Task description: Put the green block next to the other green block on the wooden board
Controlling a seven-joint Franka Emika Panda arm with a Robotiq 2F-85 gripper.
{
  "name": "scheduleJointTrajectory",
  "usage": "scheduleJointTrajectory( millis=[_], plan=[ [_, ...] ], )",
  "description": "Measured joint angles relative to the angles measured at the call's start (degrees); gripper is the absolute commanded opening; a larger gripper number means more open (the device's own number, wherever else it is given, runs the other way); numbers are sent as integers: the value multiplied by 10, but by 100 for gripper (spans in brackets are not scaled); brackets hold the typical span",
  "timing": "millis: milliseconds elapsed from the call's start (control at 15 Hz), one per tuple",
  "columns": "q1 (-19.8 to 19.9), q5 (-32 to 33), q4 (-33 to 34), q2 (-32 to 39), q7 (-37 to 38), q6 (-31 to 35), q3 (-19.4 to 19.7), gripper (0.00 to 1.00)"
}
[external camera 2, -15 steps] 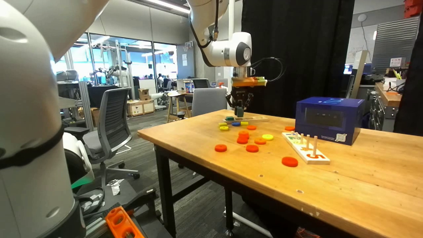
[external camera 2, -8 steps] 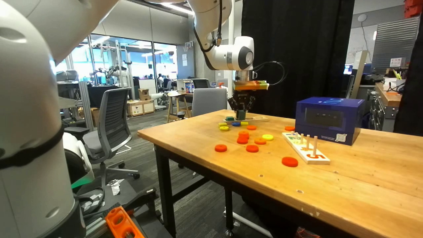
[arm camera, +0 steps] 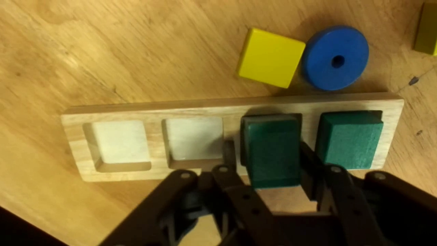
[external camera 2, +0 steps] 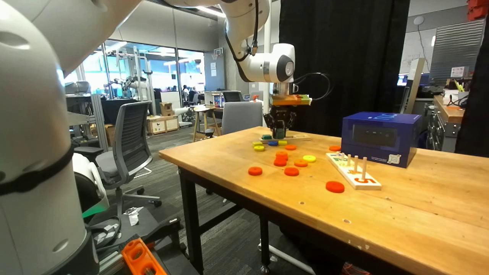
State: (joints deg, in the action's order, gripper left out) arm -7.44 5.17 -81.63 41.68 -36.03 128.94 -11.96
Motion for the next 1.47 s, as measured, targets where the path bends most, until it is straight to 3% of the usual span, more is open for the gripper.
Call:
scheduleJointTrajectory(
  millis=[200,1067,1467],
  plan=[
    [0,0,3,4,0,-3,0,100],
    [-8,0,9,-19,0,-4,-10,100],
    [-7,0,-13,-107,10,-12,-13,100]
  ],
)
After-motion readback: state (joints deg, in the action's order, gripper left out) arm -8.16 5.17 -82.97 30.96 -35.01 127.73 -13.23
